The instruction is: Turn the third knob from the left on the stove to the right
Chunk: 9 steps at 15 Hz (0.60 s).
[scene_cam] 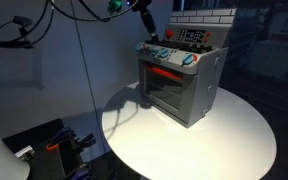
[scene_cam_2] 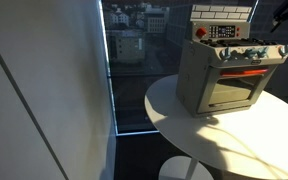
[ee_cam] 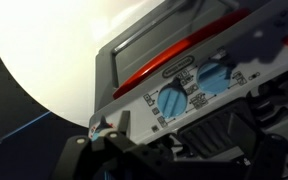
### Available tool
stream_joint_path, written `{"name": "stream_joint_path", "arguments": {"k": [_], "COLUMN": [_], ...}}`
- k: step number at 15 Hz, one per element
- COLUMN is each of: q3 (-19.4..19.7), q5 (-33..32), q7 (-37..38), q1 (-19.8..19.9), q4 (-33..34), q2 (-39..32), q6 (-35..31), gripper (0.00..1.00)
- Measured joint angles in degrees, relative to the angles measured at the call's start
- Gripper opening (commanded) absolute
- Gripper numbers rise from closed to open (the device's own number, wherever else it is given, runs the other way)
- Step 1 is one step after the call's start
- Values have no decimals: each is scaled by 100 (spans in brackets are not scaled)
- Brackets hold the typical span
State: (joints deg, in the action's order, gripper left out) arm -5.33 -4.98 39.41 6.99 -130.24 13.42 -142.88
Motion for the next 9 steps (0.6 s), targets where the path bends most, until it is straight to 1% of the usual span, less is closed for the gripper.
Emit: {"name": "stream_joint_path", "arguments": {"k": [2, 9], "q3": [2, 6], "q5": [-142, -144], "q7": [204, 229], "q1": [42, 25], "q4": [-25, -43], "q2": [-34, -42], "q6": [-134, -162], "gripper": [100, 100]}}
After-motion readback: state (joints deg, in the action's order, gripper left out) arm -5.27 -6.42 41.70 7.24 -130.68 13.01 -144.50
